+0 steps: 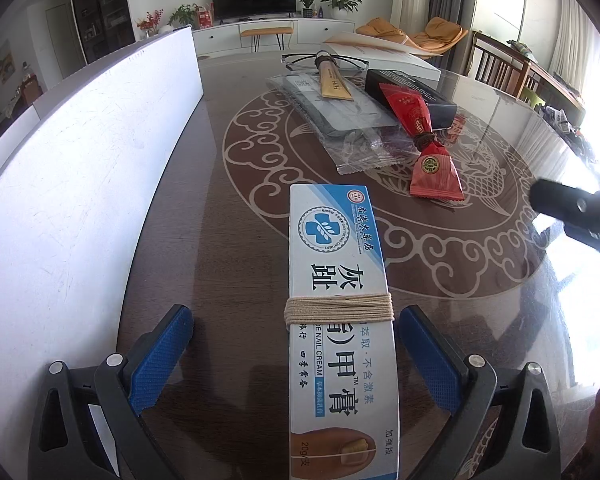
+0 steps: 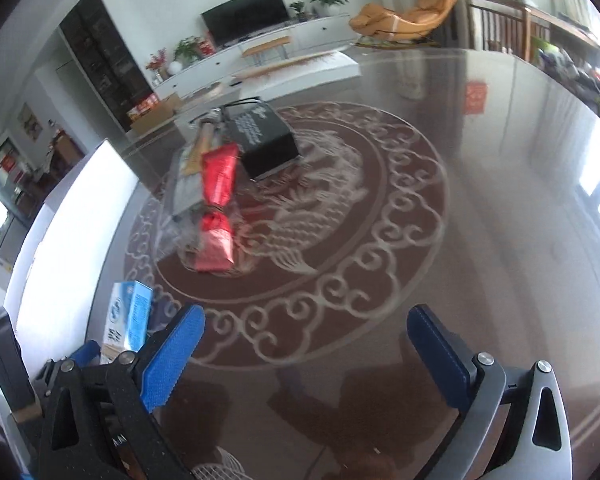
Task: Organize objects
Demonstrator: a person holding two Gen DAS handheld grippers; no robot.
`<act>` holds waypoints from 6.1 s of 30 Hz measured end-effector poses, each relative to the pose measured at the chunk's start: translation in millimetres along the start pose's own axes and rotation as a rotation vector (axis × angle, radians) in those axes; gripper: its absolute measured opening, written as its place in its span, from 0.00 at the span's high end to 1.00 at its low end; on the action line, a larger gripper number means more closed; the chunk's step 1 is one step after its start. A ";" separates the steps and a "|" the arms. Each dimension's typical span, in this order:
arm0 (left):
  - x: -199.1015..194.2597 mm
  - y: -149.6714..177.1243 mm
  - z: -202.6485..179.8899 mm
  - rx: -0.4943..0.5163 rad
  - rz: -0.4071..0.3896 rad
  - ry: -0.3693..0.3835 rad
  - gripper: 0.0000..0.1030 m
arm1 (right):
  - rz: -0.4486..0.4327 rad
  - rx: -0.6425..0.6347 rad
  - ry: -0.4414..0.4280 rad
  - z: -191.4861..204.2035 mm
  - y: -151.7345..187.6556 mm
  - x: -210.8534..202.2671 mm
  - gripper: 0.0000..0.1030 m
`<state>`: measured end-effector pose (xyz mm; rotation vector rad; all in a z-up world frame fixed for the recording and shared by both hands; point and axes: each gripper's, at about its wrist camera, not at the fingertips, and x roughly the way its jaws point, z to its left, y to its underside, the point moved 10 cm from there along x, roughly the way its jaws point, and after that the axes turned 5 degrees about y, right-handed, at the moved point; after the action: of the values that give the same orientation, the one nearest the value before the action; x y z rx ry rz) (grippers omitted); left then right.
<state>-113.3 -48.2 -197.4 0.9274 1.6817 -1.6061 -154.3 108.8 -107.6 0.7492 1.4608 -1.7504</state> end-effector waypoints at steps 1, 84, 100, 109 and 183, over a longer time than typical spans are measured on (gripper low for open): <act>0.0 0.0 0.0 0.000 0.000 0.000 0.00 | 0.003 -0.036 -0.017 15.2 -10.4 7.2 0.08; -0.9 -5.7 5.3 0.092 0.105 0.061 0.36 | 0.067 0.039 0.018 -39.8 89.0 -30.7 0.00; -78.9 -6.5 -25.5 0.073 -0.024 0.277 0.58 | 0.151 0.123 -0.067 -41.9 59.2 -36.3 0.79; -186.7 -47.4 67.7 -0.068 -0.192 0.264 0.58 | 0.062 -0.009 -0.371 105.4 24.9 -121.4 0.79; -2.0 5.7 -29.9 0.074 -0.004 0.052 0.00 | -0.009 -0.018 0.259 -55.4 76.7 -20.2 0.00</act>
<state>-106.6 -18.5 -197.1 1.0118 1.6693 -1.6698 -80.5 159.3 -144.7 0.9903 1.6487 -1.6921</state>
